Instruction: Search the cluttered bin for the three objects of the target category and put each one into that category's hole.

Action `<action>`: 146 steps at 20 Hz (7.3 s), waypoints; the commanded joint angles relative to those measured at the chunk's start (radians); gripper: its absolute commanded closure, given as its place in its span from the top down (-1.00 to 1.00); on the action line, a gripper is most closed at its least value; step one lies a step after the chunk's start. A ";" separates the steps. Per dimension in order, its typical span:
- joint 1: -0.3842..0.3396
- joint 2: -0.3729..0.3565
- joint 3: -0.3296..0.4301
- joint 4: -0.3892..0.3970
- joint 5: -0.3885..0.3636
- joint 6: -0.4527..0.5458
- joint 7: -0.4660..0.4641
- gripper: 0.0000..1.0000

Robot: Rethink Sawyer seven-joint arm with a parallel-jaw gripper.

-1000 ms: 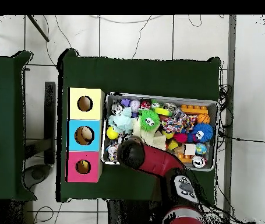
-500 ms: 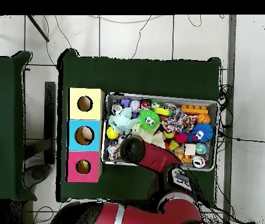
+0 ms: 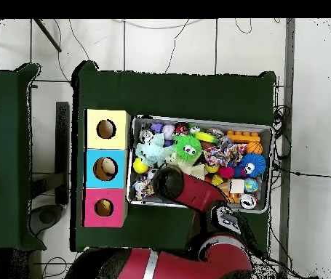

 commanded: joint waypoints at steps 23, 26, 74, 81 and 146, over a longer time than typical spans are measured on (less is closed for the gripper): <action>-0.023 -0.269 -0.041 -0.097 -0.027 0.394 0.077 -1.00; -0.019 -0.274 -0.050 -0.108 -0.032 0.405 0.081 -1.00; -0.180 -0.283 0.067 -0.210 -0.247 0.430 0.075 1.00; -0.151 -0.221 0.074 -0.218 -0.217 0.377 0.136 1.00; 0.074 -0.033 0.056 -0.080 0.027 0.054 0.325 1.00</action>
